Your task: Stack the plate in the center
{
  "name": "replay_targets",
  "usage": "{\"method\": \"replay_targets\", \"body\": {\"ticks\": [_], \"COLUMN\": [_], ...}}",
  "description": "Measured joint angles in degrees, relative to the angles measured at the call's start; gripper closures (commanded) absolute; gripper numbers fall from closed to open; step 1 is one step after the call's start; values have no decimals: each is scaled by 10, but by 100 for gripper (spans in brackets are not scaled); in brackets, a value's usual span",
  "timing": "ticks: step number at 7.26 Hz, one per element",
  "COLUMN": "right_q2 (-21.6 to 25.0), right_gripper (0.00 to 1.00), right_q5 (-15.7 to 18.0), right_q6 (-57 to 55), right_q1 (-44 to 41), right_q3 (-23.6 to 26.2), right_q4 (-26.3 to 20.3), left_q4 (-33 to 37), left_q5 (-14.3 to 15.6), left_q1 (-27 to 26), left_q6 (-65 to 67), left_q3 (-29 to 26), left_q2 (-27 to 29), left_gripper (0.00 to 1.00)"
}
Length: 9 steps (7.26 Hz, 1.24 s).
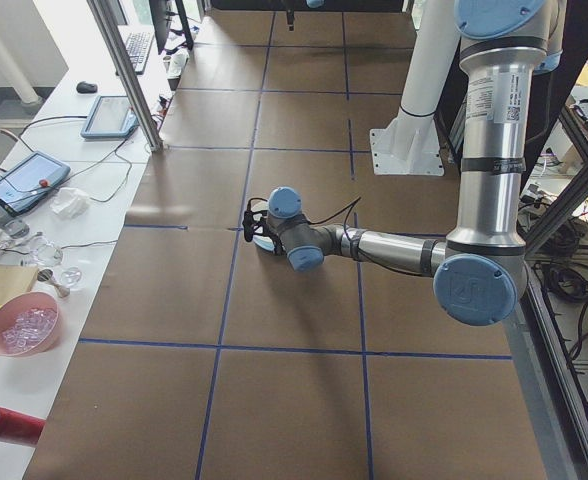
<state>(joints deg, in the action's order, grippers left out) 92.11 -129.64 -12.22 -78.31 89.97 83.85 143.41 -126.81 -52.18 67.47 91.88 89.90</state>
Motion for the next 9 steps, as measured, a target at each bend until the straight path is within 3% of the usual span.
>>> {"method": "replay_targets", "body": {"ticks": [2,6,9], "right_q2": [0,0,0], "right_gripper": [0,0,0], "right_q5": [0,0,0], "right_q6": [0,0,0], "right_q1": [0,0,0], "right_q3": [0,0,0], "right_q4": [0,0,0], "left_q4": [0,-1,-35], "left_q5": [1,-4,-69], "left_q1": [0,-10,-93], "left_q6": [-1,-8,-97], "left_q3": [-2,-1,-10], "left_q2": [0,-2,-6], "left_gripper": [8,9,9]}}
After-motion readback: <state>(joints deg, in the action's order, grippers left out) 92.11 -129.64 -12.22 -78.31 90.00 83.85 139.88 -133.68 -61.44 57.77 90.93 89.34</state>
